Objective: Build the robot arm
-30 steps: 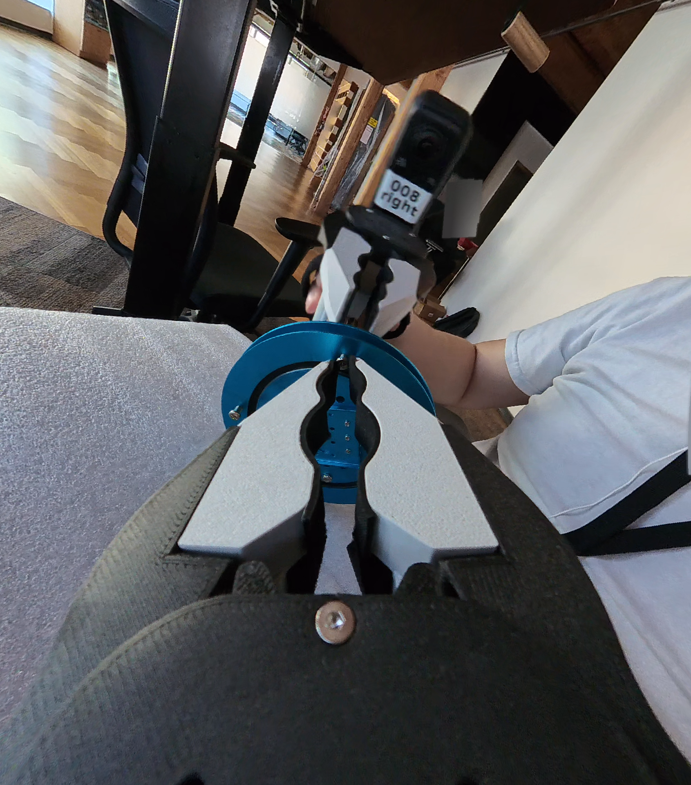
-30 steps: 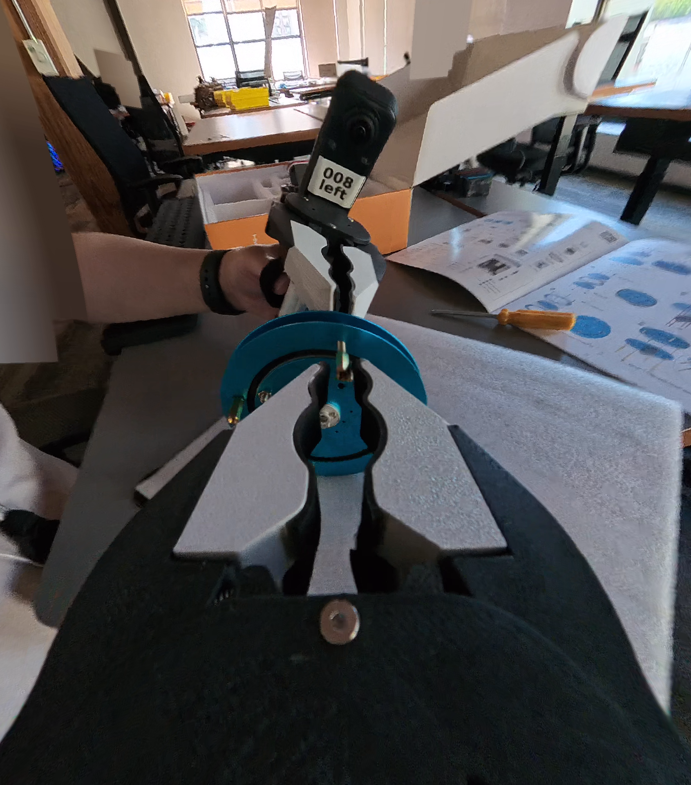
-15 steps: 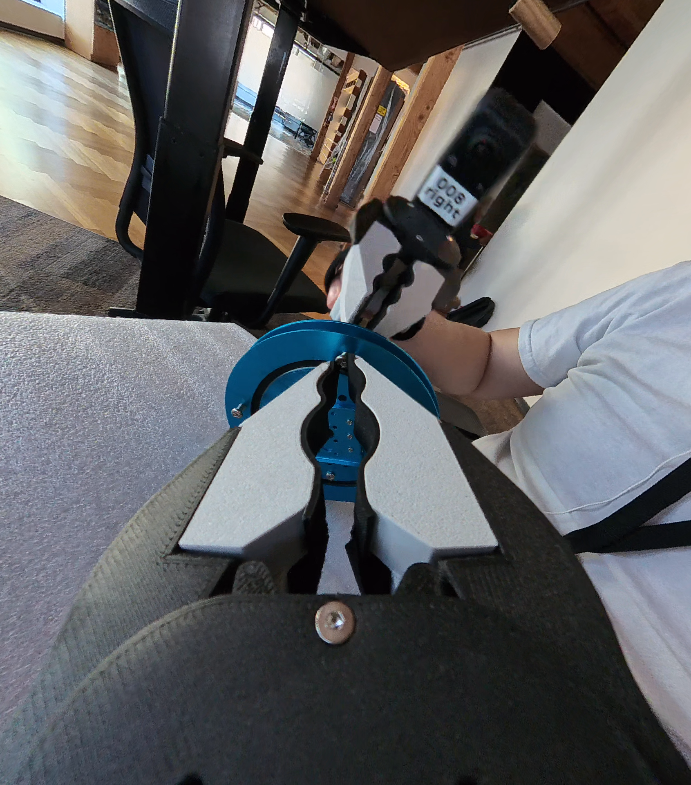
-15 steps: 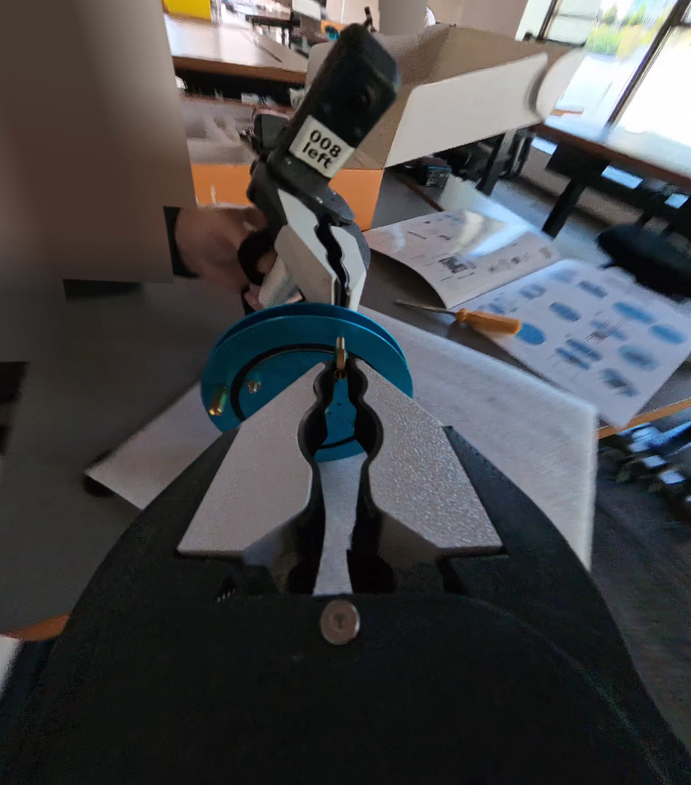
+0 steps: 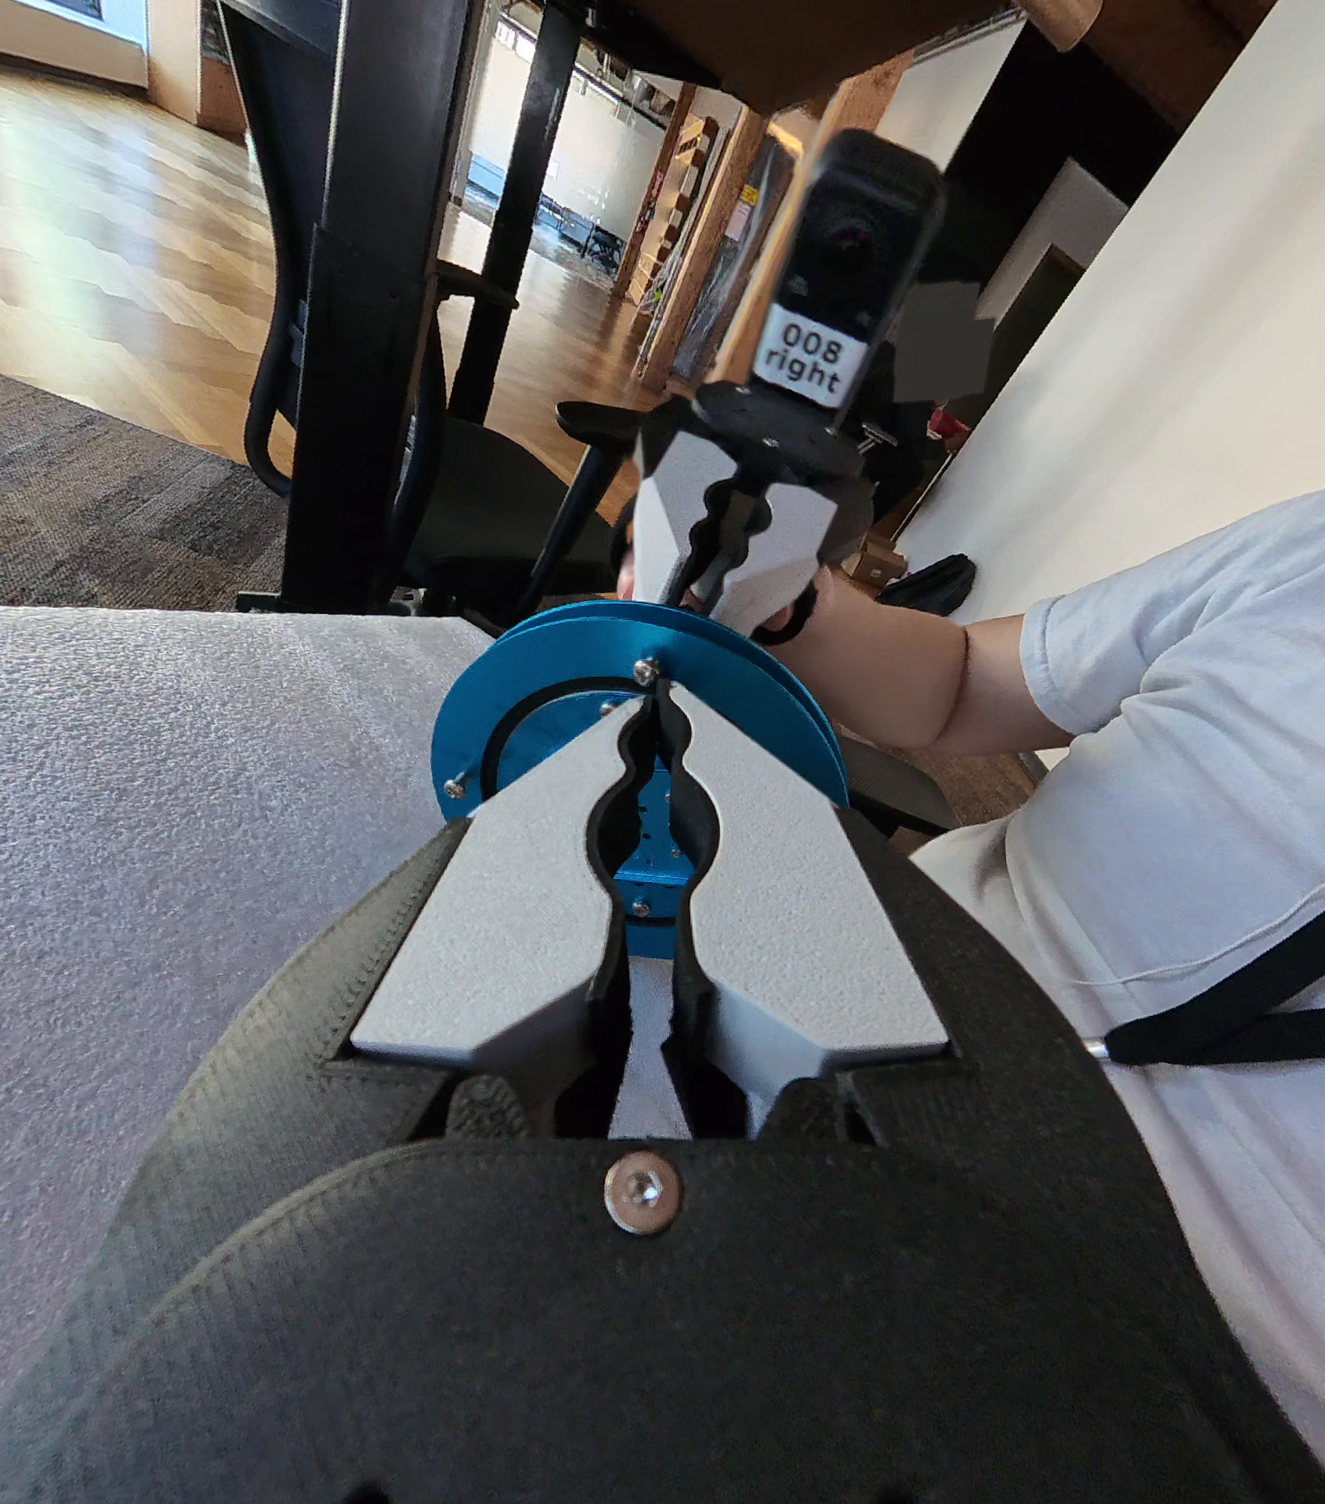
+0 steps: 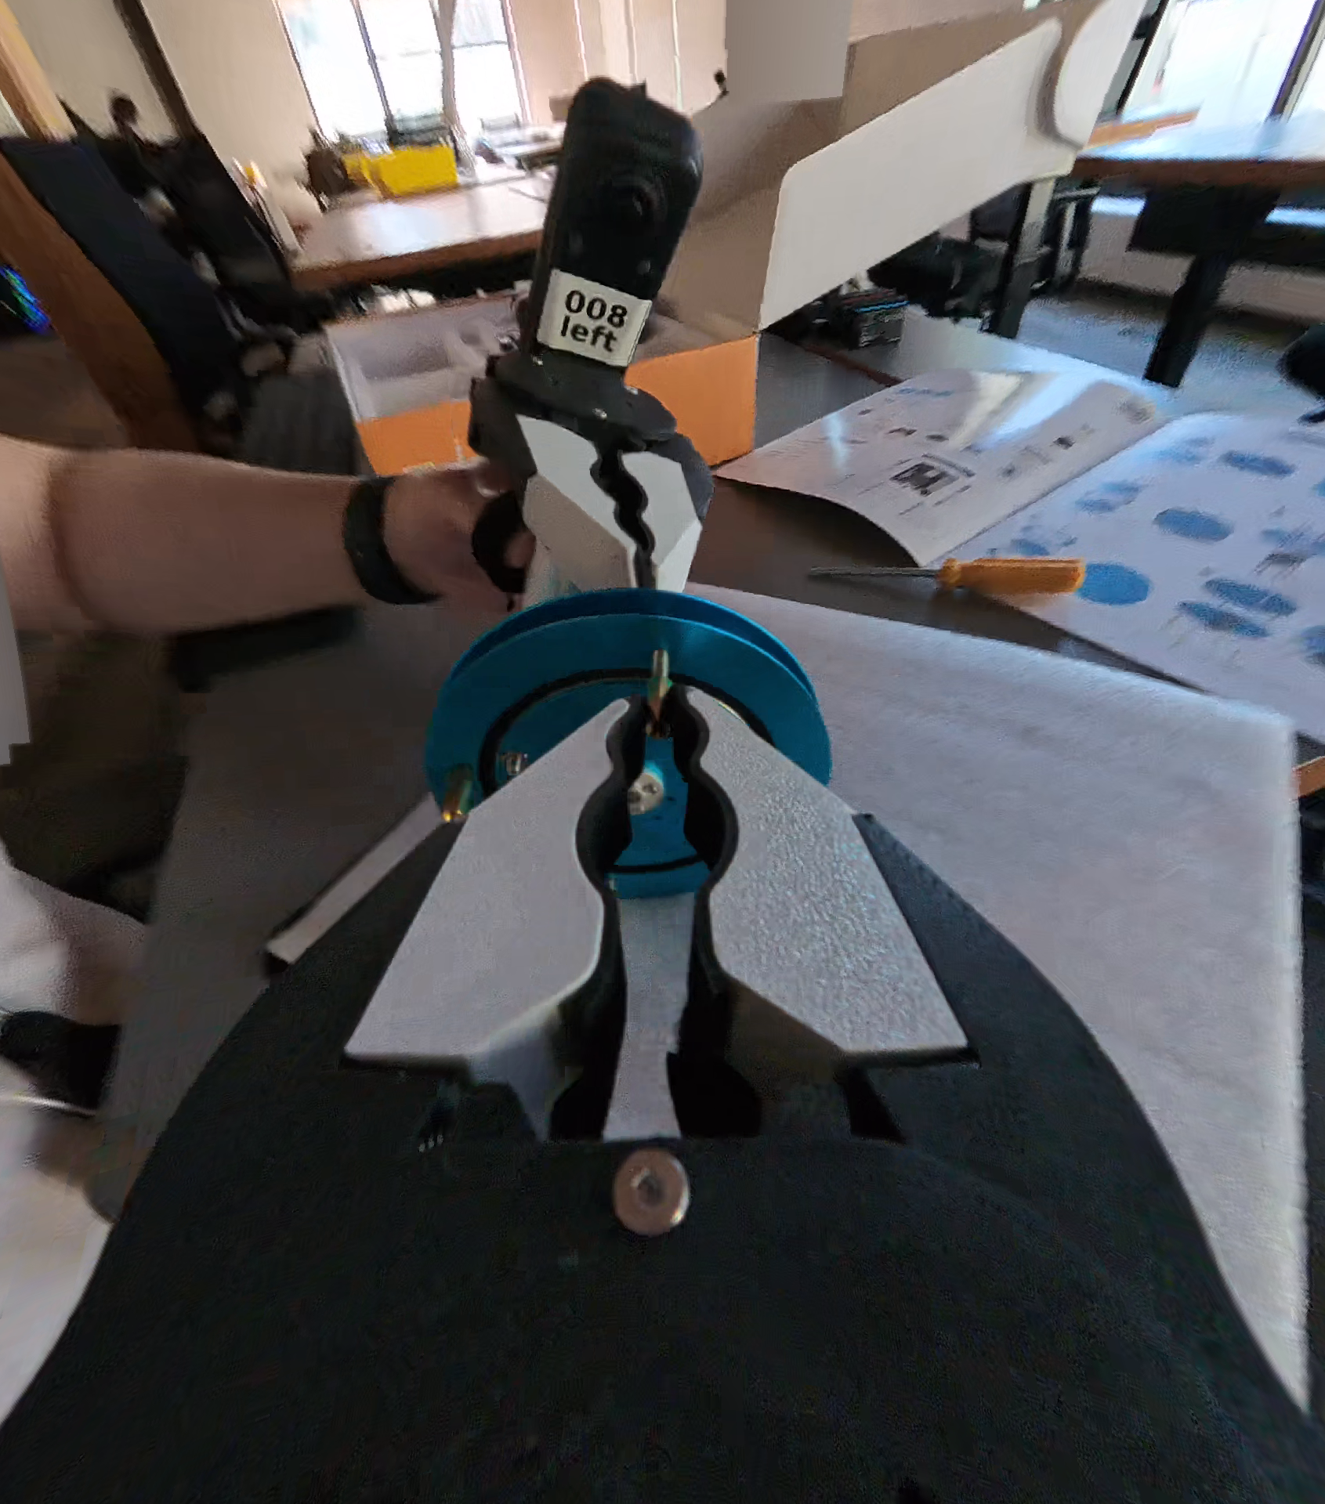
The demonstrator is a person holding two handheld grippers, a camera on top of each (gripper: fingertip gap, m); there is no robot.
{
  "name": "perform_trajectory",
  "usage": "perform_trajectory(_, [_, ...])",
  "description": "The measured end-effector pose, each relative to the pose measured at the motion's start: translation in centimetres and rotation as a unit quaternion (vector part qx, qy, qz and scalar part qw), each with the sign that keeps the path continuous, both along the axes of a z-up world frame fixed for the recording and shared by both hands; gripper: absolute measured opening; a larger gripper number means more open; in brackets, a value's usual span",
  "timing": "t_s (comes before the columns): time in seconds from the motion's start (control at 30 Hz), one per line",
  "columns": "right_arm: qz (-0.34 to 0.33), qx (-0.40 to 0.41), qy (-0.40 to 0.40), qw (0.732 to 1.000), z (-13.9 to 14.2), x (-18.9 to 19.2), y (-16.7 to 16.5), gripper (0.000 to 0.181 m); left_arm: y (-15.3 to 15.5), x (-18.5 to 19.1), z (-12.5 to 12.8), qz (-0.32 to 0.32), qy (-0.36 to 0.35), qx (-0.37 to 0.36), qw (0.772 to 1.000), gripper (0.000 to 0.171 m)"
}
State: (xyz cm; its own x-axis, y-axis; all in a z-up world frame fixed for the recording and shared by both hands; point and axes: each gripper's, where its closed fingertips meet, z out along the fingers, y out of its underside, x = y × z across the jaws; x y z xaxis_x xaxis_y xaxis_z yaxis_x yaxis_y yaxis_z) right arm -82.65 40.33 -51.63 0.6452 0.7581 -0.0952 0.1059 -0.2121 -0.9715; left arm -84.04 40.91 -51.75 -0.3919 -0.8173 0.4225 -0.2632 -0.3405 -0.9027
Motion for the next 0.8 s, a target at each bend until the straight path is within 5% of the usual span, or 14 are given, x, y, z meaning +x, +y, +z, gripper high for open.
perform_trajectory(0.17, [0.004, 0.005, -0.027, 1.000, -0.1, 0.0, 0.1, 0.004, 1.1, 0.1, 0.1, 0.019, -0.005, -0.037, 0.999, 0.016])
perform_trajectory(0.37, [0.036, 0.007, -0.026, 0.999, 0.0, -0.6, -0.3, 0.004, 0.2, 0.1, 1.1, -0.024, -0.020, -0.084, 0.996, 0.000])
perform_trajectory(0.57, [0.031, 0.002, -0.032, 0.999, -0.2, -0.4, 0.0, 0.004, 0.3, -0.2, 0.9, -0.029, -0.007, -0.088, 0.996, 0.014])
perform_trajectory(0.8, [0.034, -0.005, -0.021, 0.999, -0.2, -0.3, 0.0, 0.004, 0.3, 0.0, 0.8, -0.021, -0.005, -0.079, 0.997, 0.005])
